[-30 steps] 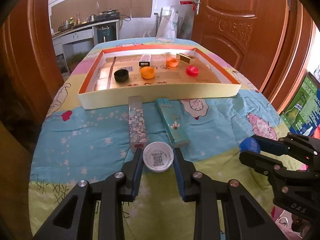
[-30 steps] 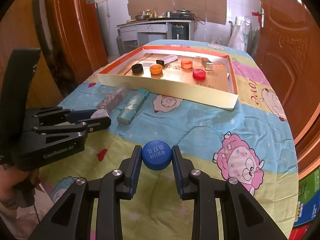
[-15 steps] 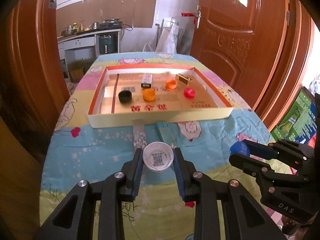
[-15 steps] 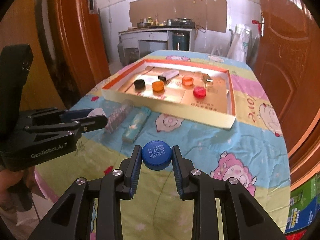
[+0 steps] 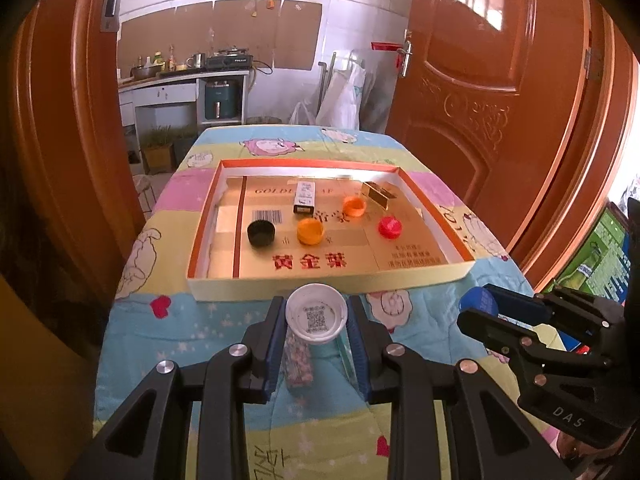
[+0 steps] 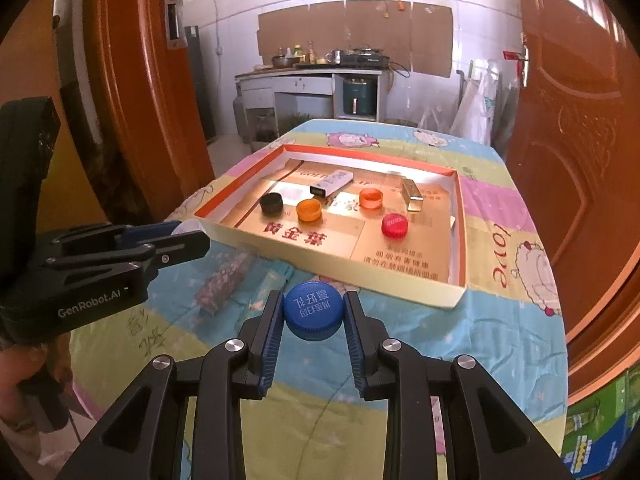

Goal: Organize rigid objects

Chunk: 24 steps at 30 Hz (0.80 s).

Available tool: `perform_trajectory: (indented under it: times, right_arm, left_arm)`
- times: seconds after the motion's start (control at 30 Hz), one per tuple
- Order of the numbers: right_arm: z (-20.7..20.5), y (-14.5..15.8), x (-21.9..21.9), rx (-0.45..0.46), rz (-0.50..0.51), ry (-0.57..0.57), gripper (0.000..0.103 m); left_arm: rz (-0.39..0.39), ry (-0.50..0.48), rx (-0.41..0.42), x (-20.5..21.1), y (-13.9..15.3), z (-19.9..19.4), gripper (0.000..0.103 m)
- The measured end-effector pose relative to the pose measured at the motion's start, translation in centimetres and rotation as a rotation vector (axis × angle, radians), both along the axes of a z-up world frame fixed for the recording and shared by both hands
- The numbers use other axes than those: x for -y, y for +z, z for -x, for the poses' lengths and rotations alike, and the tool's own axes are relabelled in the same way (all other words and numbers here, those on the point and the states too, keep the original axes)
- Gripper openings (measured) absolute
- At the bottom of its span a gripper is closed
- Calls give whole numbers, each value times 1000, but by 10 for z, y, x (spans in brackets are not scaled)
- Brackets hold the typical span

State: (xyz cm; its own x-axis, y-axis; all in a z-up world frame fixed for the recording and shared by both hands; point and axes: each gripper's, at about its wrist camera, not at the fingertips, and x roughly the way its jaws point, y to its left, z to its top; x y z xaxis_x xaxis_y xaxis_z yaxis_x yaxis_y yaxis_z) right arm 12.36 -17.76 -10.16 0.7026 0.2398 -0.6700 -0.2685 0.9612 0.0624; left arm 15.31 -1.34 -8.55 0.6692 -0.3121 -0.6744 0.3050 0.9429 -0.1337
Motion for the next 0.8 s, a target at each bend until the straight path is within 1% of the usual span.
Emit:
perform_trajectory:
  times: [0.4, 0.8]
  right_arm:
    - [-34, 4, 0, -3, -8, 11, 31]
    - [-79, 0, 8, -25, -20, 9, 31]
  left_arm:
    - [-6, 21, -17, 0, -2, -35, 31]
    - [-15, 30, -42, 4, -5, -87, 31]
